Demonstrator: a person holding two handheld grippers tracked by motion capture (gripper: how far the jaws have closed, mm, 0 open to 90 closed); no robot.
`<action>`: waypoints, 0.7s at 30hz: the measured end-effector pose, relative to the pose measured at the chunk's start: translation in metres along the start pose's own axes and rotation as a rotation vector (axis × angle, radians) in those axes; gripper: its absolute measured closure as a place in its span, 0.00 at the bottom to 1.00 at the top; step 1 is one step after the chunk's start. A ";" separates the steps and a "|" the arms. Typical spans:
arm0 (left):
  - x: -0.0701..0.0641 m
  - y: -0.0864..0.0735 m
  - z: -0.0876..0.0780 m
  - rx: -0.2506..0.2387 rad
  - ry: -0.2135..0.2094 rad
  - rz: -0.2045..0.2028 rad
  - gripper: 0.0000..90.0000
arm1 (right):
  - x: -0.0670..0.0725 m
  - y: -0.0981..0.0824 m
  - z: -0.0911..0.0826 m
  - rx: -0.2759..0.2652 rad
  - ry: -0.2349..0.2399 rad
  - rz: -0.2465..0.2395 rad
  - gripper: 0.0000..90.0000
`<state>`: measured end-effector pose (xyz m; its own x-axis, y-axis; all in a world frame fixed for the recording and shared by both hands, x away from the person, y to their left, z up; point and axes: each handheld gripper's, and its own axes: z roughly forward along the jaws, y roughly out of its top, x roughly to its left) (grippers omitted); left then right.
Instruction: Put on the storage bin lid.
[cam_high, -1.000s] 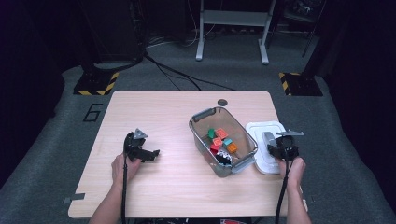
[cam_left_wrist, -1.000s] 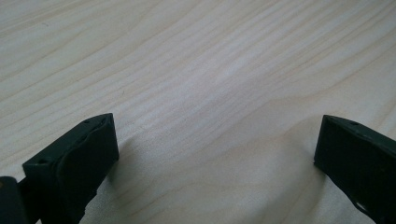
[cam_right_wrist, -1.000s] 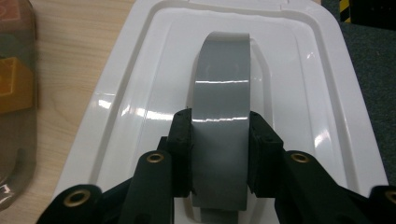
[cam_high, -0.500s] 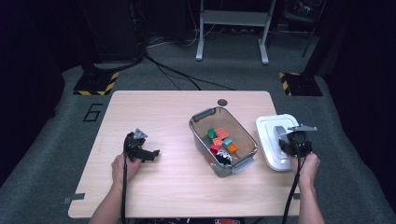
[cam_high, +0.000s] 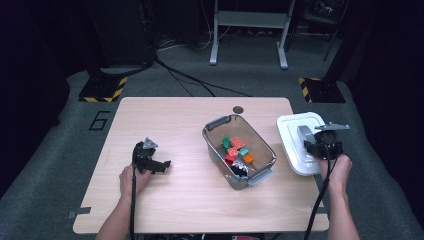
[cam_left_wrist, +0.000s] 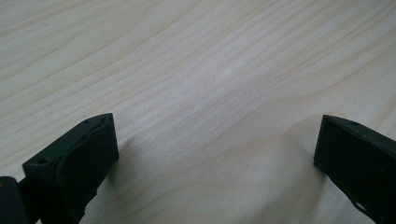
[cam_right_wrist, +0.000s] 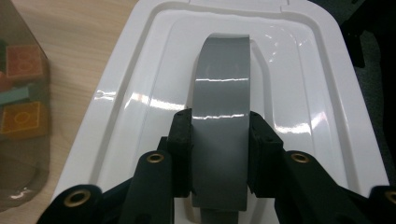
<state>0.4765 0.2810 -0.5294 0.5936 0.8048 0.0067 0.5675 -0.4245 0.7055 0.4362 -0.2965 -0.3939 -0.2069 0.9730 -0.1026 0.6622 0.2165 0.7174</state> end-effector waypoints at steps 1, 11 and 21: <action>0.000 0.000 0.000 0.000 0.000 0.000 0.00 | -0.001 0.003 -0.003 -0.003 0.004 0.004 0.75; 0.000 0.000 0.000 0.002 0.000 0.000 0.00 | 0.006 0.030 -0.031 -0.063 0.044 0.012 0.75; 0.000 0.000 0.000 0.002 -0.001 0.000 0.00 | 0.032 0.050 -0.040 -0.071 0.106 -0.016 0.75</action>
<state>0.4766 0.2810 -0.5293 0.5939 0.8045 0.0064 0.5685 -0.4253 0.7042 0.4338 -0.2573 -0.3340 -0.2943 0.9547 -0.0439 0.6063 0.2220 0.7636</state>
